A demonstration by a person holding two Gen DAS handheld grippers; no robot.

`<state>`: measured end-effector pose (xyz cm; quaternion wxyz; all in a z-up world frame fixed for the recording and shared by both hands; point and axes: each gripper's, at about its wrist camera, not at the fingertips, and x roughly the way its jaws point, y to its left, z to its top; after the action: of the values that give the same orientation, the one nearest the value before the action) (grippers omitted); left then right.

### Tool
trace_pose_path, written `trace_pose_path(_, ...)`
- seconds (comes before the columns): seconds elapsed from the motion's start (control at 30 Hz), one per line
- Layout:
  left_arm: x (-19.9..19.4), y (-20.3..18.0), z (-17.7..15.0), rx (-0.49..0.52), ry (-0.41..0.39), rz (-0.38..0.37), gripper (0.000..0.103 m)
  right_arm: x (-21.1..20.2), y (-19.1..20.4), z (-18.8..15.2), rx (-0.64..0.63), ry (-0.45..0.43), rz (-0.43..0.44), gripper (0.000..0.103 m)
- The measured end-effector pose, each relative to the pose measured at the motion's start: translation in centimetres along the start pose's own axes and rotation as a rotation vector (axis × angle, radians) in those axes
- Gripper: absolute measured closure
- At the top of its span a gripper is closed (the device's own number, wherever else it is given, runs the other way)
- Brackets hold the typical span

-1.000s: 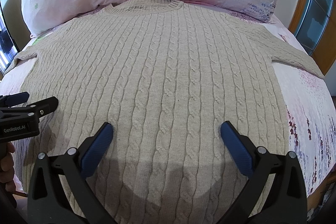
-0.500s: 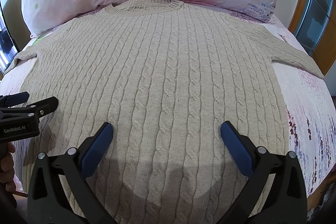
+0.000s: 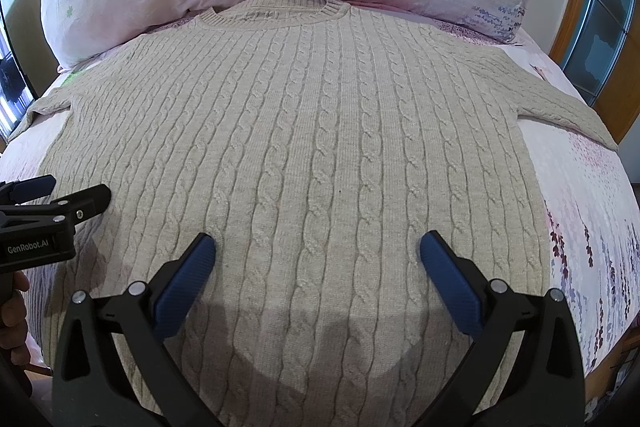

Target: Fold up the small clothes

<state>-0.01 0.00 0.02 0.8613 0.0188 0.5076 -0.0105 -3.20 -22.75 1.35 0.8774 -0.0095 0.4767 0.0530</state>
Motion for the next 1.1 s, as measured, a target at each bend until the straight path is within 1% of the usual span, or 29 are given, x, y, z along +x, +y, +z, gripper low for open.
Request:
trace_pose_path(0.6,0.0,0.0,0.0,0.000,-0.001,0.000,0.001,0.0,0.0,0.0,0.000,0.000,0.000,0.002)
trace_pose_path(0.77,0.0,0.0,0.0,0.000,-0.001,0.000,0.001,0.4,0.4,-0.4,-0.004,0.006,0.002,0.002)
trace_pose_path(0.93,0.0,0.0,0.0,-0.001,0.002,0.000,0.001,0.5,0.2,0.1,-0.019,0.016,0.012,0.002)
trace_pose_path(1.03,-0.1,-0.1,0.2,-0.002,0.011,-0.001,0.001,0.8,0.1,0.7,-0.061,0.069,0.059,0.002)
trace_pose_path(1.07,-0.1,-0.1,0.3,-0.001,0.015,-0.002,0.001,1.0,-0.6,1.6,-0.063,0.105,0.100,0.002)
trace_pose_path(1.1,-0.2,0.1,0.4,0.000,0.021,-0.003,0.001,1.1,-1.4,2.3,-0.041,0.115,0.135,0.002)
